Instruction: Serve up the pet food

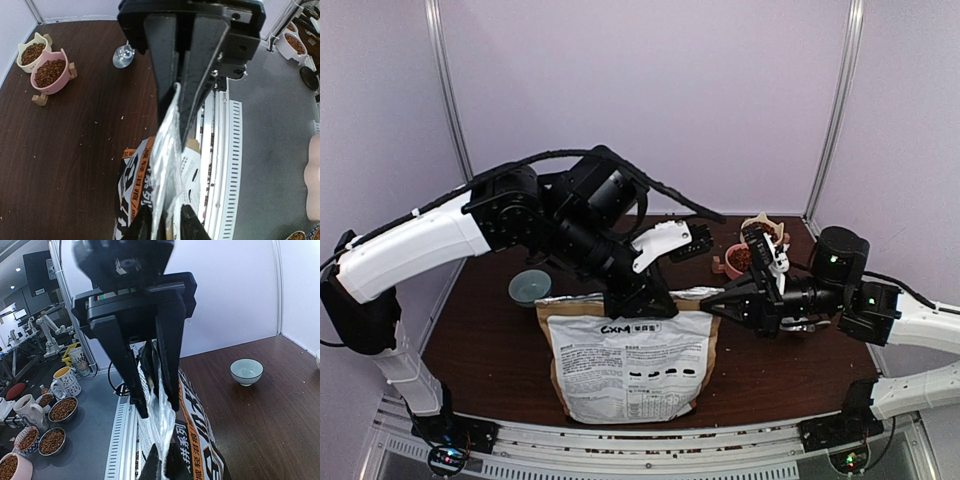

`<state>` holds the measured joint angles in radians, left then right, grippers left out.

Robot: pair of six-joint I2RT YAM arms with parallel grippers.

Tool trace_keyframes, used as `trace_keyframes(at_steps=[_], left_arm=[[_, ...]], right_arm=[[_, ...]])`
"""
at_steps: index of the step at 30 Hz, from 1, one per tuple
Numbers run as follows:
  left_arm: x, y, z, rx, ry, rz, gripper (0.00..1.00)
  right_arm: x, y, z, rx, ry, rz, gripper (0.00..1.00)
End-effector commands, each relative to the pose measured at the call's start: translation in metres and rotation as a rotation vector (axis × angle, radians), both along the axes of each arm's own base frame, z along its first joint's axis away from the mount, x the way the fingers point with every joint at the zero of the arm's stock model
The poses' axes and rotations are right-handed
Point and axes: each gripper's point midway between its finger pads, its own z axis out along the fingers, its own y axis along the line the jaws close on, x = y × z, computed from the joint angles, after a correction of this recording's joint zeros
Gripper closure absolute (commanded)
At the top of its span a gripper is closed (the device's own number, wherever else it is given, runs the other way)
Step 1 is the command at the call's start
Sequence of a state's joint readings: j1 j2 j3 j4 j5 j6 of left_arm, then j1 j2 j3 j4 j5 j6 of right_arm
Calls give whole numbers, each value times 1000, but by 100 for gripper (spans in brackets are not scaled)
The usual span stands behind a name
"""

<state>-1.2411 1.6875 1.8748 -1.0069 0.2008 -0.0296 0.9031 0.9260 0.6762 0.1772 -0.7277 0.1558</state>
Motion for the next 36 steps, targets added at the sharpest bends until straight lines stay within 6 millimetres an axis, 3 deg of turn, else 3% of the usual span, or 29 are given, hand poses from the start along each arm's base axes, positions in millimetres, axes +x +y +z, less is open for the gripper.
trace_keyframes(at_steps=[1,11,20,27,29,30,36], left_arm=[[-2,-20,22,-100,-1,-26,70],[-1,-37,17,-100,8,-53,71],[-2,-42,14,-98,15,-70,100],[3,-34,14,-62,-11,-49,100],[5,-28,16,-50,-25,-35,83],[6,-26,15,-41,-31,-29,80],[8,-12,12,-6,-45,0,80]], right_arm=[[-3,-2,24,58,-50,0,100],[-6,-4,24,58,-51,9,100],[-7,-5,22,55,-54,8,100],[-5,-7,23,55,-66,-6,100],[-5,-8,23,54,-72,-12,100],[-5,-8,23,53,-73,-14,100],[-5,-9,22,48,-74,-20,100]])
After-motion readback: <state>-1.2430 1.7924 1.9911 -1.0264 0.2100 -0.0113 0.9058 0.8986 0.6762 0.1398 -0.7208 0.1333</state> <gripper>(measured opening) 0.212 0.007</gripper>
